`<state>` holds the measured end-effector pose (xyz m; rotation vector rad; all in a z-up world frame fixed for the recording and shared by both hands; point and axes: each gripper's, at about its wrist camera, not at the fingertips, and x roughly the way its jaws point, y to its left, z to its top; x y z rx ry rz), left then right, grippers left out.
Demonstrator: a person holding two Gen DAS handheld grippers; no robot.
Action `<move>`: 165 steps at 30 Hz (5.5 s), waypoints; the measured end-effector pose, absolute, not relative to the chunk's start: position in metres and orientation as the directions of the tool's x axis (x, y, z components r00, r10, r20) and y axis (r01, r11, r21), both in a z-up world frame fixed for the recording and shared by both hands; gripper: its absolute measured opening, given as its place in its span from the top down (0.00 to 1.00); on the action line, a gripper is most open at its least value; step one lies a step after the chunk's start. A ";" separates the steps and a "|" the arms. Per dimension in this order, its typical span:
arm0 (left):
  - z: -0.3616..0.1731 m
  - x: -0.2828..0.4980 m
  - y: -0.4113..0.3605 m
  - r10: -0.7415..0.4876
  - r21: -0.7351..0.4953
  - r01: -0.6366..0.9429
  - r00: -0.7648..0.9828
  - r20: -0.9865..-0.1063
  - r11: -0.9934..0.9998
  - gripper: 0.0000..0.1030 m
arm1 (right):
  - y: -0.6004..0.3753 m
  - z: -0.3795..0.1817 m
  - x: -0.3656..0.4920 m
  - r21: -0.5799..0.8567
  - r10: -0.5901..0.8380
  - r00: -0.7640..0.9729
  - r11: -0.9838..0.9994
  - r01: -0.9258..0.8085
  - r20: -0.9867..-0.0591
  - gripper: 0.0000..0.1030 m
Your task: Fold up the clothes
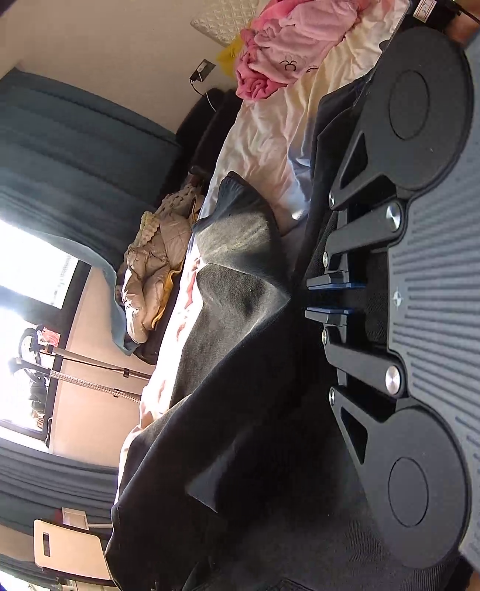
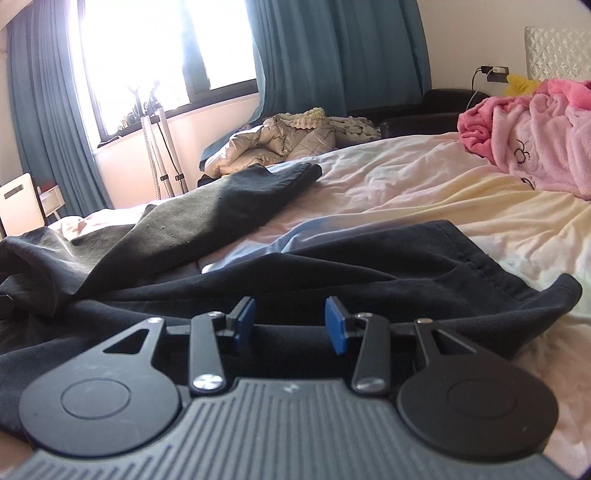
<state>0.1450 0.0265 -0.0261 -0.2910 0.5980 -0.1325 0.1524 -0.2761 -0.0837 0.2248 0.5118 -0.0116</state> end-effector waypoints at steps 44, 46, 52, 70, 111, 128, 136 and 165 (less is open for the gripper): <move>-0.080 0.157 0.056 -0.234 -0.406 0.002 0.819 -0.523 0.914 0.90 | -0.362 -0.040 0.381 0.373 -0.240 0.789 0.779 0.504 -0.566 0.97; -0.080 0.153 0.054 -0.229 -0.395 0.000 0.816 -0.531 0.918 0.90 | -0.391 -0.090 0.356 0.444 -0.179 0.729 0.690 0.572 -0.661 0.95; -0.083 0.151 0.048 -0.214 -0.377 -0.010 0.808 -0.548 0.926 0.90 | -0.409 -0.127 0.334 0.647 -0.065 0.827 0.590 0.483 -0.559 0.60; -0.090 0.164 0.036 -0.189 -0.345 -0.019 0.808 -0.558 0.938 0.90 | -0.415 -0.029 0.379 0.585 -0.230 0.888 0.681 0.440 -0.399 0.97; -0.083 0.149 0.047 -0.187 -0.363 -0.030 0.815 -0.549 0.931 0.90 | -0.393 -0.096 0.324 0.647 -0.021 0.749 0.488 0.586 -0.663 0.50; -0.079 0.154 0.057 -0.218 -0.415 -0.023 0.824 -0.523 0.909 0.90 | -0.360 -0.023 0.397 0.519 -0.205 0.787 0.651 0.554 -0.582 0.95; -0.068 0.149 0.070 -0.242 -0.470 -0.015 0.843 -0.481 0.882 0.90 | -0.358 0.036 0.357 0.528 -0.307 0.834 0.661 0.533 -0.458 0.95; -0.068 0.162 0.058 -0.224 -0.415 -0.018 0.820 -0.527 0.910 0.90 | -0.407 -0.067 0.328 0.359 -0.331 0.644 0.617 0.701 -0.690 0.57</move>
